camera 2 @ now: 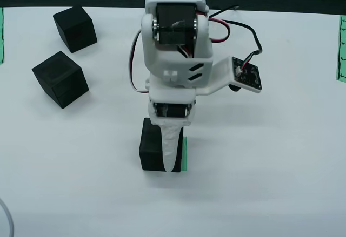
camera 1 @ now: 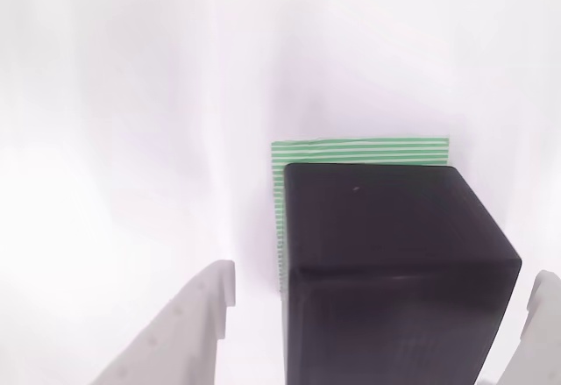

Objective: Stack 3 Blocks on the chosen place.

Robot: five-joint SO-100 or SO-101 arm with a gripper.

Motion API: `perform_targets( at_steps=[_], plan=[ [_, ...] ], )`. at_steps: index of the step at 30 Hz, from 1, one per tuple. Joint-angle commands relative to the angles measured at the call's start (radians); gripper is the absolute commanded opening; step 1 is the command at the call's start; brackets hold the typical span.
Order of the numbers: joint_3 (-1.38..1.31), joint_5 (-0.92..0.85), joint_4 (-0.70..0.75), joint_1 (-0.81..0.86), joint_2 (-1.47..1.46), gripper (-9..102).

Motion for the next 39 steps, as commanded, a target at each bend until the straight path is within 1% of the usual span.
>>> perform_targets(
  at_steps=[1,3,6,12,17,22,27,33,39],
  plan=[
    [0.054,-0.031,0.005,-0.023,0.163,43],
    [0.126,-0.077,0.002,-0.038,0.247,43],
    [0.264,-0.164,-0.051,-0.035,0.390,43],
    [0.477,-0.359,-0.069,0.035,0.626,43],
    [0.572,-0.569,-0.052,0.192,0.764,43],
    [0.663,-0.865,-0.040,0.399,0.859,43],
    [0.658,-1.172,-0.017,0.607,0.879,42],
    [0.646,-1.465,-0.117,0.831,0.861,42],
    [0.629,-1.618,-0.261,0.966,0.759,42]
  ],
)
